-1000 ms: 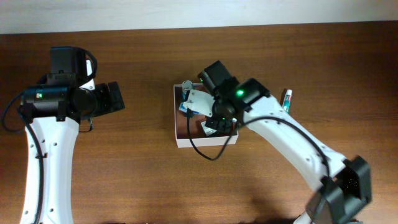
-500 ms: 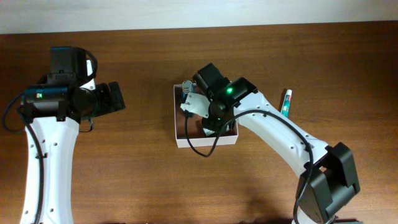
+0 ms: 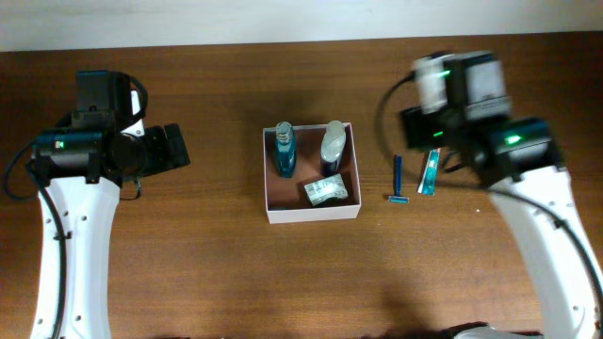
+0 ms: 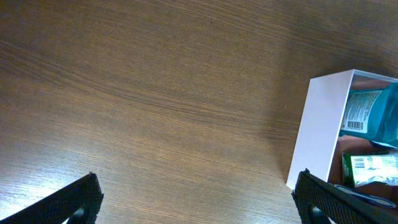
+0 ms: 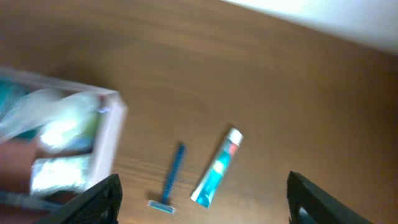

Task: Pack container
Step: 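Grasp the toothpaste tube with the right gripper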

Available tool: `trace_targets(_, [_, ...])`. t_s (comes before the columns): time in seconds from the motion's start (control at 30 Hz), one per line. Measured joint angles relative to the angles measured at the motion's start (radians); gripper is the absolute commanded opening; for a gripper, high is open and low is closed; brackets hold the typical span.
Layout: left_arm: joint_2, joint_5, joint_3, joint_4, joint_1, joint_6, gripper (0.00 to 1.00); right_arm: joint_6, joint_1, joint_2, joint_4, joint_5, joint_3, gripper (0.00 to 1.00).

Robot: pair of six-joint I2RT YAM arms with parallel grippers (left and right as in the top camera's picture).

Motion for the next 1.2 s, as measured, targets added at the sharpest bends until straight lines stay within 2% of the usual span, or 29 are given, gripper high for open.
trace_targets(0.13, [0.000, 0.000, 0.000, 0.000, 0.000, 0.000, 1.00, 0.082, -0.190, 0.090, -0.037, -0.074, 0.000, 0.77])
trace_targets(0.27, [0.000, 0.000, 0.000, 0.000, 0.000, 0.000, 1.00, 0.110, -0.276, 0.239, -0.080, -0.116, 0.000, 0.78])
trace_targets(0.57, [0.000, 0.000, 0.000, 0.000, 0.000, 0.000, 1.00, 0.120, -0.282, 0.504, -0.065, -0.146, -0.001, 0.81])
trace_targets(1.2, [0.000, 0.000, 0.000, -0.004, 0.000, 0.000, 1.00, 0.121, -0.270, 0.682, 0.024, -0.158, -0.001, 0.80])
